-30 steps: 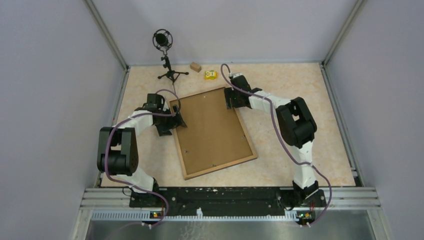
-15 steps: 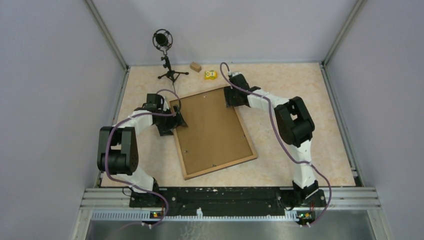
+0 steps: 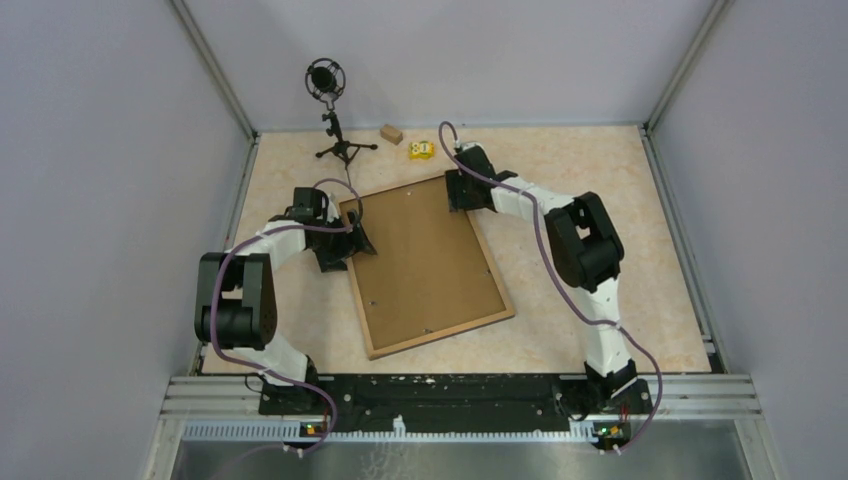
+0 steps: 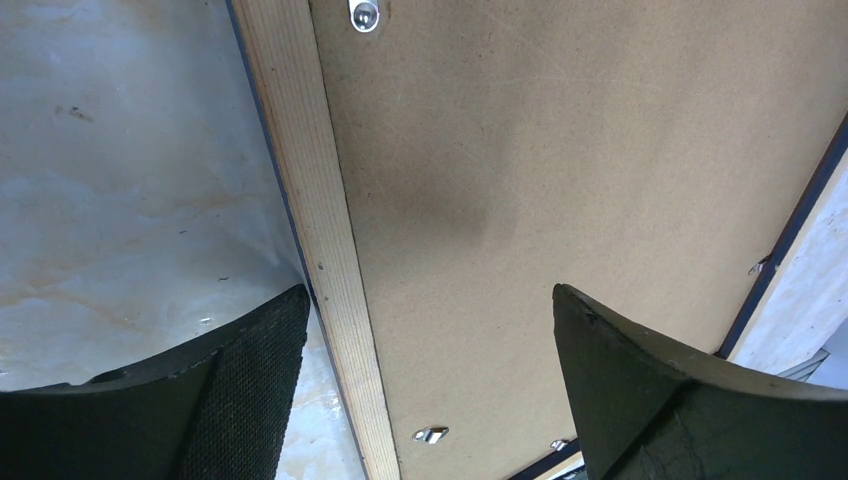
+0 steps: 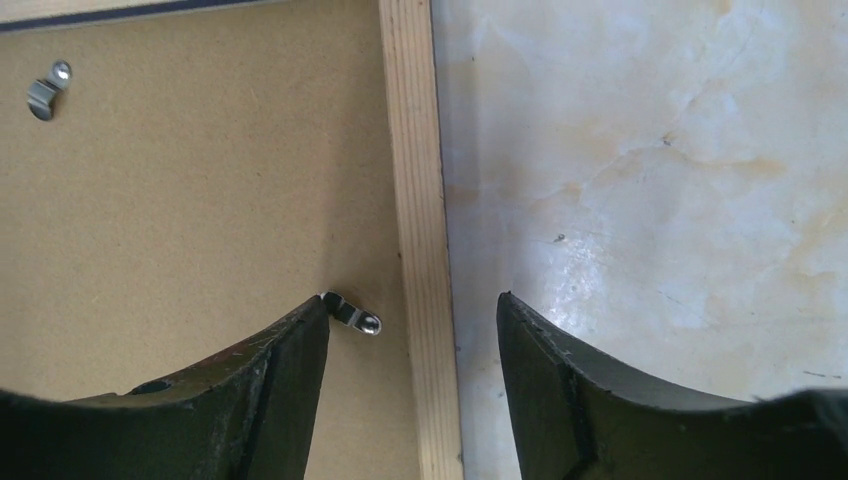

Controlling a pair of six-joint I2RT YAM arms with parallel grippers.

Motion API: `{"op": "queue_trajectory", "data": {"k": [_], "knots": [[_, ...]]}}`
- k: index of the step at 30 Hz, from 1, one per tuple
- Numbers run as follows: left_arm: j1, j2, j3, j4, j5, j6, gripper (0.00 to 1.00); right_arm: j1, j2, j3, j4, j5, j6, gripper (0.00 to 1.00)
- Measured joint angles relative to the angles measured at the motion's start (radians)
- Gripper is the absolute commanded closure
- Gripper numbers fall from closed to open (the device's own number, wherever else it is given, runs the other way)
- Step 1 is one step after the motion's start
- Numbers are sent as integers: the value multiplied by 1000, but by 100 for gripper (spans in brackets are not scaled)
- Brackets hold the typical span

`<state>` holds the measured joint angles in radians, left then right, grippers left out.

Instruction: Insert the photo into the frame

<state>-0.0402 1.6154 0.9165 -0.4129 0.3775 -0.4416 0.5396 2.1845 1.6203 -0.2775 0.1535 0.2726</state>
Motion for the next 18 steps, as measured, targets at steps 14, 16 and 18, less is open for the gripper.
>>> {"op": "queue_trajectory", "data": {"k": [14, 16, 18], "knots": [[0, 0, 0, 1, 4, 0, 6, 7, 24, 37, -6, 31, 38, 51], [0, 0, 0, 1, 4, 0, 6, 7, 24, 37, -7, 35, 38, 47], [0, 0, 0, 1, 4, 0, 6, 7, 24, 37, -8, 41, 34, 45]]}}
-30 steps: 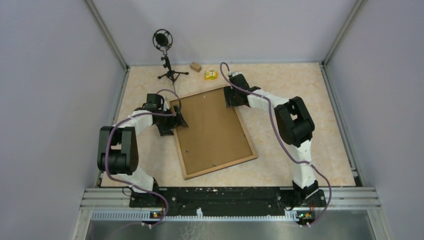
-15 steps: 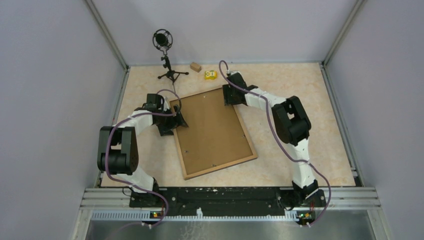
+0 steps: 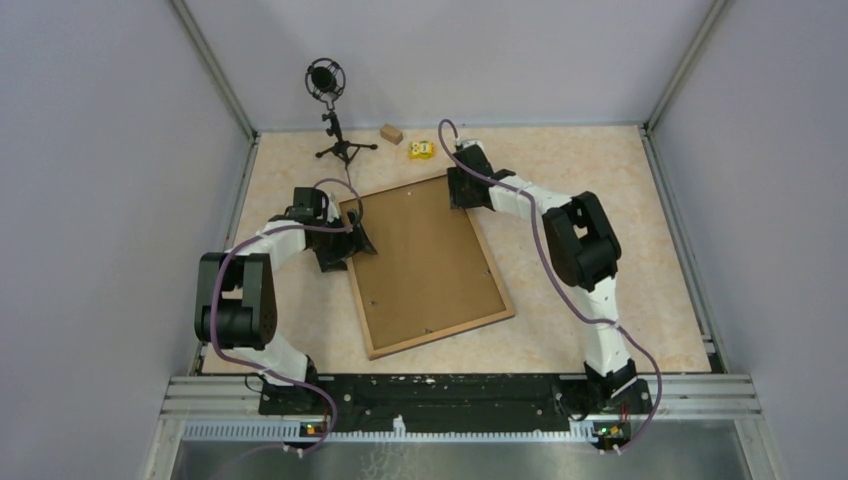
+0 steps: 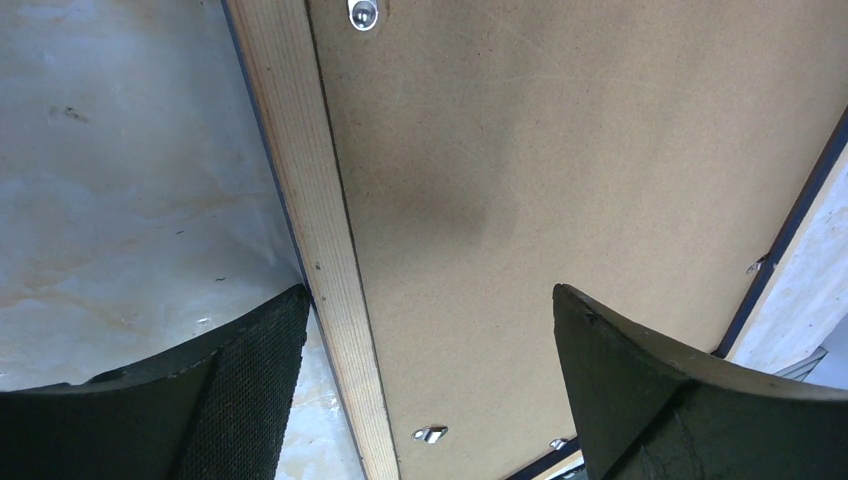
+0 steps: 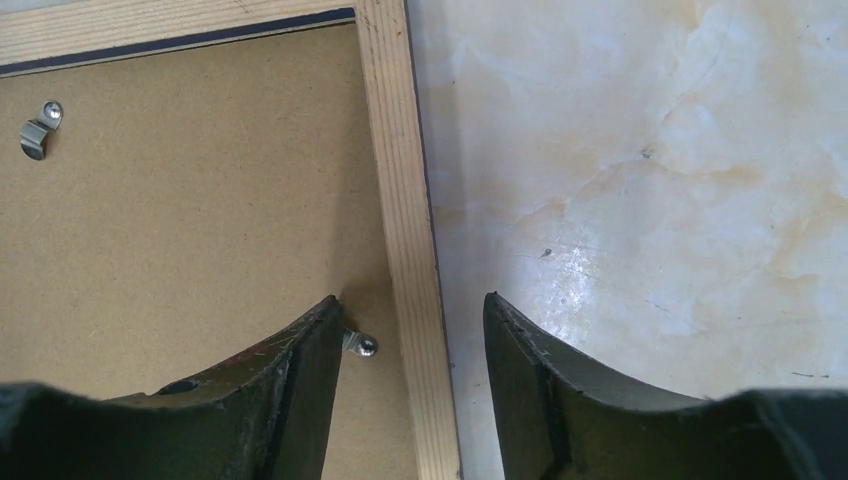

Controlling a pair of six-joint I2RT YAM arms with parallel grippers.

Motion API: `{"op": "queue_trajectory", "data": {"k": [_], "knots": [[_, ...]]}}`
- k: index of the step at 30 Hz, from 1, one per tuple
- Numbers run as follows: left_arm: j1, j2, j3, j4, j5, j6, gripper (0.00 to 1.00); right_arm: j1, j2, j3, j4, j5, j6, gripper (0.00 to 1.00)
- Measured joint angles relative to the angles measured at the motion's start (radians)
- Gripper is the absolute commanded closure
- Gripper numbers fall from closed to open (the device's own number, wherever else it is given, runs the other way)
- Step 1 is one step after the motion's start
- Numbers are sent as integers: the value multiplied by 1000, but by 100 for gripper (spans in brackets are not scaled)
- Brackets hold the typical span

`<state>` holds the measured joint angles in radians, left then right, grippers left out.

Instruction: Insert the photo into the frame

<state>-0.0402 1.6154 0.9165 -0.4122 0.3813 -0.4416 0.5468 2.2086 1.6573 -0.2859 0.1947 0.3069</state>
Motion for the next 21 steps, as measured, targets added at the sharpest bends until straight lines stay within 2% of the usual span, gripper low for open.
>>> {"op": "queue_trajectory", "data": {"k": [4, 21], "knots": [[0, 0, 0, 0, 0, 0, 6, -2, -2, -3, 3, 2, -12, 40], [0, 0, 0, 1, 8, 3, 5, -21, -16, -46, 54, -93, -35, 30]]}}
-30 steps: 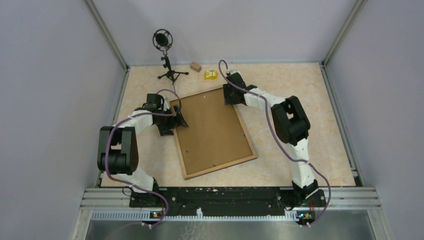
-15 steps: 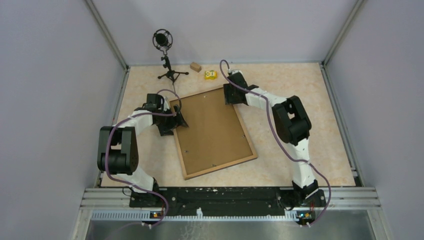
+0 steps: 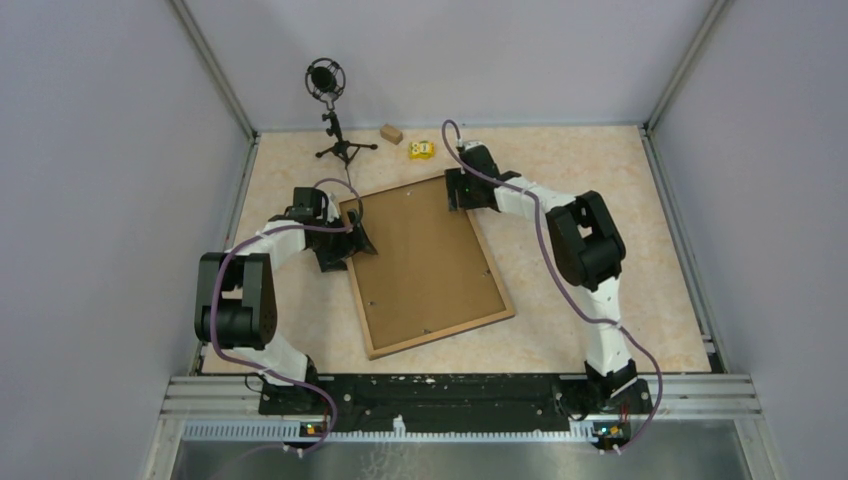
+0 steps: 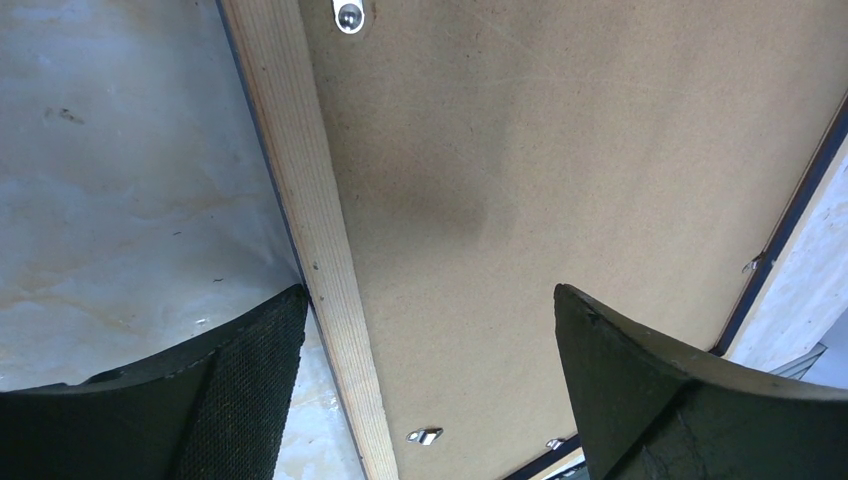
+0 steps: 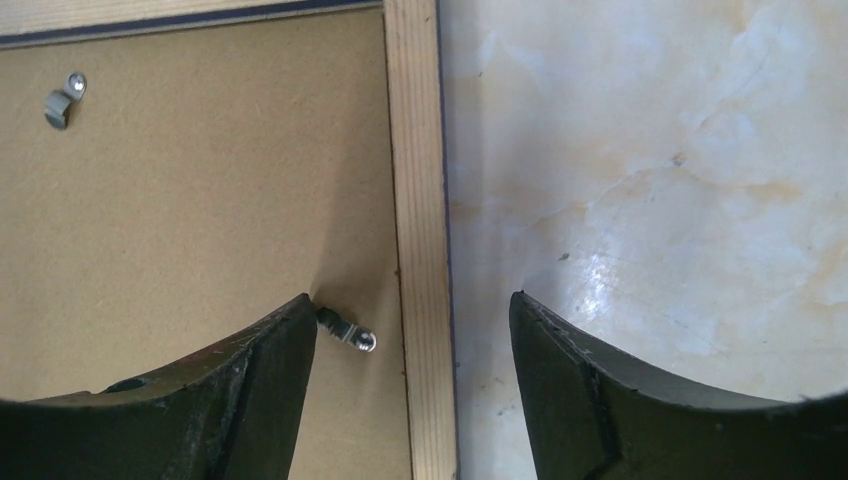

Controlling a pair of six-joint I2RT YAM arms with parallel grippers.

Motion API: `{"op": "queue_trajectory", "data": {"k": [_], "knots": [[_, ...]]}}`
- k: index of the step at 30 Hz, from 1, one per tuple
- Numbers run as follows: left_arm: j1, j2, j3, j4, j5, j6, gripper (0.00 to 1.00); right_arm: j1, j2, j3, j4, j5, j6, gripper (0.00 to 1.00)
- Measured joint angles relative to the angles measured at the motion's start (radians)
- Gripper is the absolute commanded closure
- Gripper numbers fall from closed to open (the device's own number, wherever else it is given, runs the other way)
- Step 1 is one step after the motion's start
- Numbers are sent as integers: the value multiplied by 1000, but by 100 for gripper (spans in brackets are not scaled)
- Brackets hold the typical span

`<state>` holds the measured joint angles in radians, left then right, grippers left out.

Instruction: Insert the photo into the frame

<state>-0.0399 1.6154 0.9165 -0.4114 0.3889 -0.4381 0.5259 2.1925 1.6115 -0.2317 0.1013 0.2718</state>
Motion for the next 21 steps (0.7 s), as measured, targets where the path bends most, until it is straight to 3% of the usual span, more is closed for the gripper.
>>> {"op": "queue_trajectory", "data": {"k": [4, 21], "knots": [[0, 0, 0, 0, 3, 0, 5, 1, -18, -29, 8, -24, -2, 31], [2, 0, 0, 0, 8, 3, 5, 4, -24, -25, -18, -12, -8, 56]]}}
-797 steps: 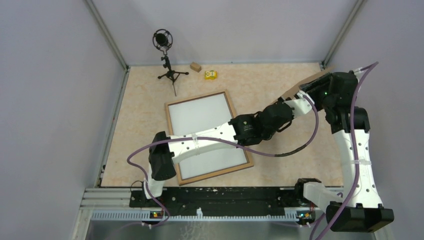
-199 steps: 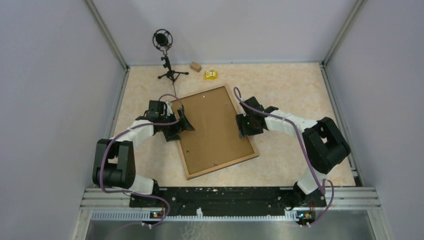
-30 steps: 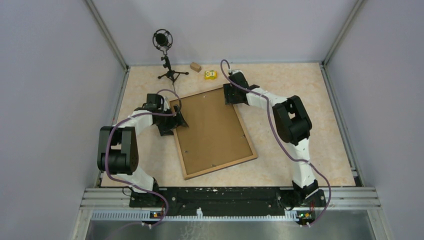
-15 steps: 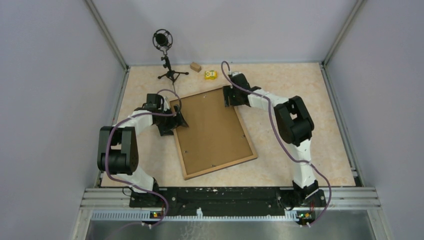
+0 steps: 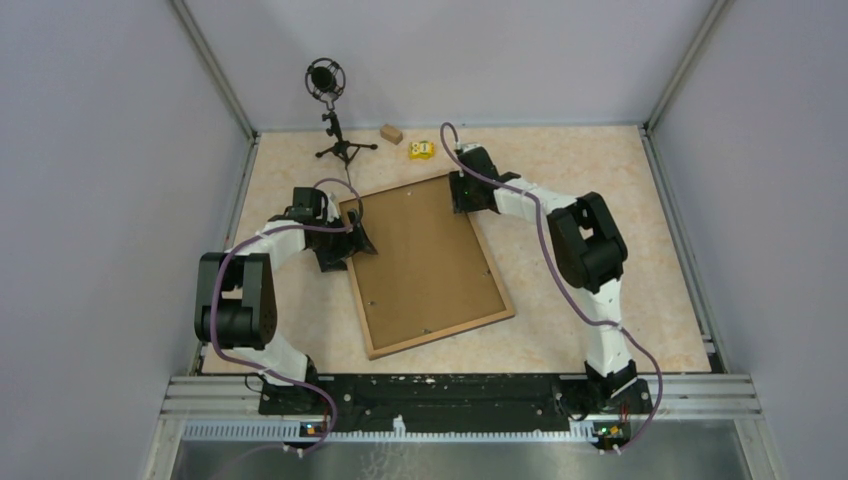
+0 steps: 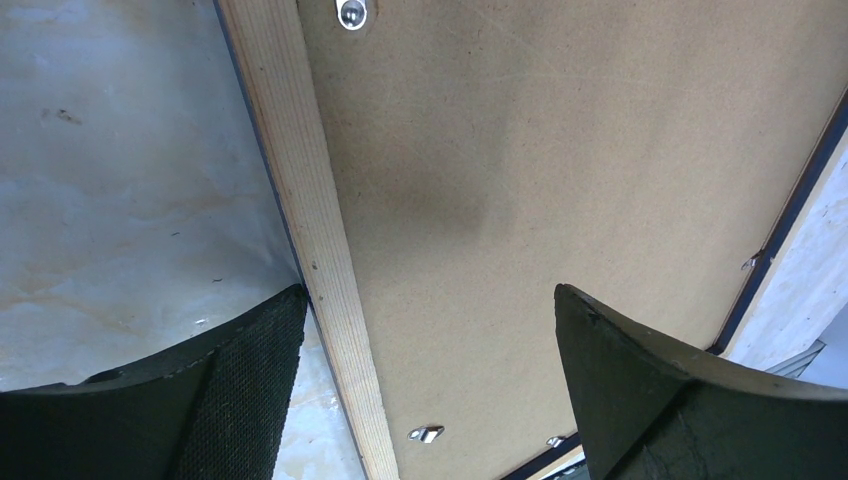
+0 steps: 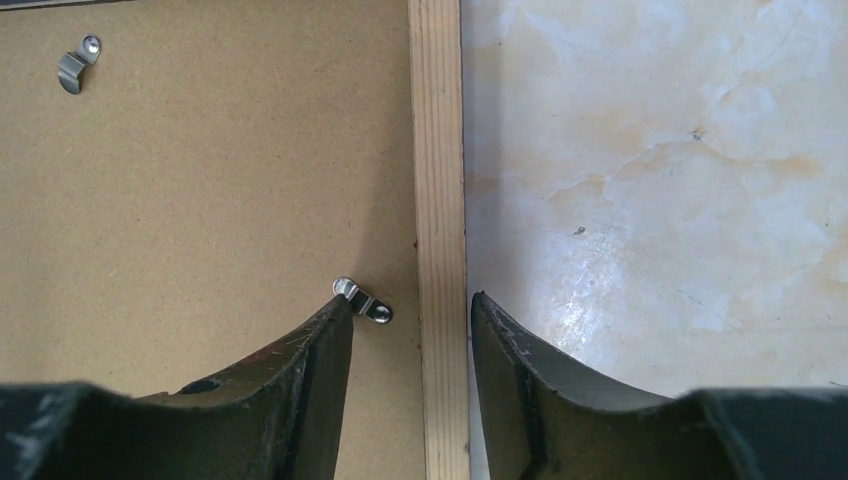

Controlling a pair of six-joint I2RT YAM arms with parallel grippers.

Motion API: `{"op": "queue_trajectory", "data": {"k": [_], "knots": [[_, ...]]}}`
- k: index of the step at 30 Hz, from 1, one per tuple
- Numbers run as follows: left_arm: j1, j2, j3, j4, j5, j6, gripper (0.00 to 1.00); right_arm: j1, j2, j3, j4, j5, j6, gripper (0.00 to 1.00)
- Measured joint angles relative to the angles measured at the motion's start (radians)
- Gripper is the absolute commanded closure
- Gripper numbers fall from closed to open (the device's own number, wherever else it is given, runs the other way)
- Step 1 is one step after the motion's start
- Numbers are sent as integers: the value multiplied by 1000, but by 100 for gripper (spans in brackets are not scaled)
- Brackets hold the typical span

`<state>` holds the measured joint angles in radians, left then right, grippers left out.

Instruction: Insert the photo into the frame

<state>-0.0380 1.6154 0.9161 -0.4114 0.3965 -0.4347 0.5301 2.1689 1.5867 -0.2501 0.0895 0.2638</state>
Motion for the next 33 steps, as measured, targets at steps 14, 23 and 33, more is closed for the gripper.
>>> {"op": "queue_trajectory", "data": {"k": [14, 23, 33], "knots": [[2, 0, 0, 0, 3, 0, 5, 5, 16, 45, -58, 36, 27, 73], [2, 0, 0, 0, 5, 0, 5, 5, 25, 66, -84, 61, 81, 83], [3, 0, -2, 3, 7, 0, 5, 11, 41, 104, -133, 121, 175, 96]]}}
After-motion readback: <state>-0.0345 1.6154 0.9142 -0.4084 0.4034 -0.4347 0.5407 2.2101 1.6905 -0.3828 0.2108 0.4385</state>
